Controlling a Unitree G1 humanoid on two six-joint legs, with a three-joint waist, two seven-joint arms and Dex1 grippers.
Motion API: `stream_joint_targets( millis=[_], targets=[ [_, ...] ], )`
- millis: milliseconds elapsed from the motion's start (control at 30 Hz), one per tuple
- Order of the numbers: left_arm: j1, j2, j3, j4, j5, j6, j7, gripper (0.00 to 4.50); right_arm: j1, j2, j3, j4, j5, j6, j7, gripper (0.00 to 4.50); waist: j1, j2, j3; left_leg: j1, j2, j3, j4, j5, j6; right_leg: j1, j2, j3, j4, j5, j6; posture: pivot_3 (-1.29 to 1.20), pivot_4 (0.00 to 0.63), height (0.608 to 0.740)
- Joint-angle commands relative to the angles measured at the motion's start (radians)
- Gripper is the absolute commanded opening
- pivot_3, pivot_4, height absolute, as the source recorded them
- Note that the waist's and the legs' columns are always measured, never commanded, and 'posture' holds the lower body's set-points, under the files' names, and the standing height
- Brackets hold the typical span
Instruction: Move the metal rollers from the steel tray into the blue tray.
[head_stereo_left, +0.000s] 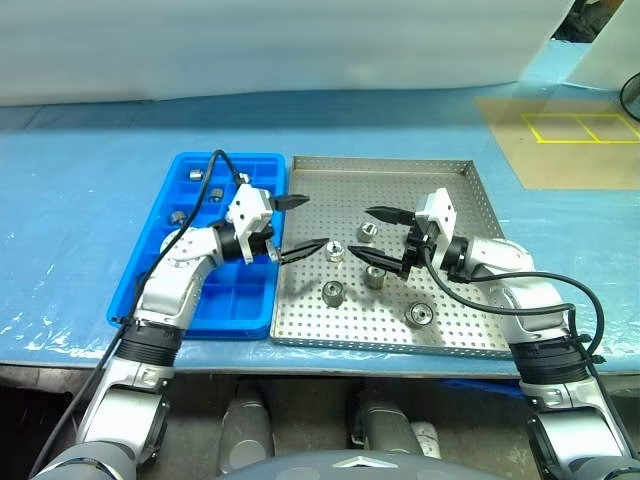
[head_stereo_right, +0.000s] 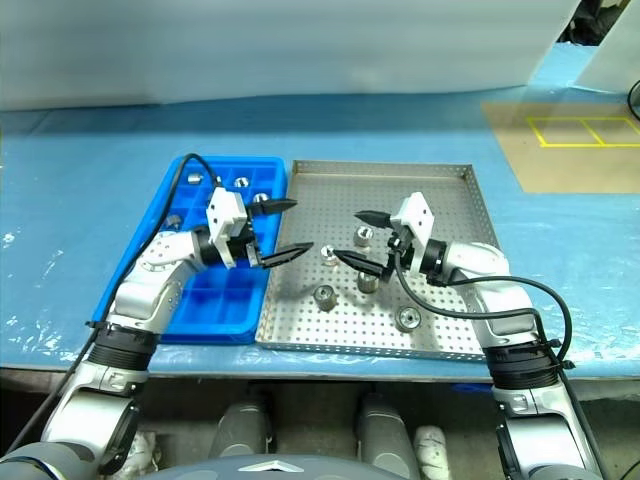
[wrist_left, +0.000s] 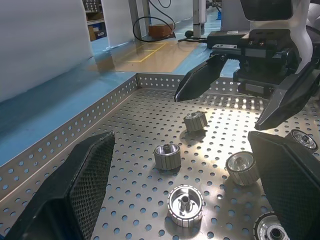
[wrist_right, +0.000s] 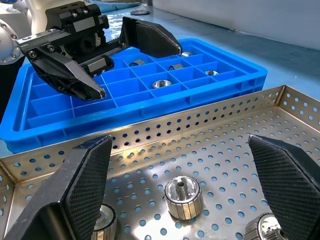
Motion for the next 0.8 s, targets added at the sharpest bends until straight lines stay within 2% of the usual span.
stream_joint_targets(
  millis=[33, 433, 800],
  targets=[
    [-0.018, -0.006, -0.003, -0.025, -0.003, -0.009, 0.006, 4.48, 0.001, -0.004, 0.002, -0.016, -0.001, -0.024, 0.008, 4.5, 0.0, 0.0, 0.0, 0.0, 0.0, 0.0, 0.0, 0.0, 0.0, 0.0, 0.0, 0.0, 0.0, 0.0, 0.0, -0.11, 0.15, 0.74],
    [-0.032, -0.018, -0.017, -0.002, 0.002, -0.014, 0.003, 4.48, 0.011, -0.02, -0.007, -0.034, -0.006, -0.014, 0.005, 4.5, -0.001, 0.0, 0.0, 0.0, 0.0, 0.0, 0.0, 0.0, 0.0, 0.0, 0.0, 0.0, 0.0, 0.0, 0.0, -0.13, 0.15, 0.74],
    [-0.173, 0.014, -0.138, 0.135, 0.147, 0.087, -0.017, 4.48, 0.015, -0.001, -0.007, -0.047, -0.002, -0.003, -0.046, 4.5, -0.003, 0.0, 0.0, 0.0, 0.0, 0.0, 0.0, 0.0, 0.0, 0.0, 0.0, 0.0, 0.0, 0.0, 0.0, -0.17, 0.15, 0.74]
  ],
)
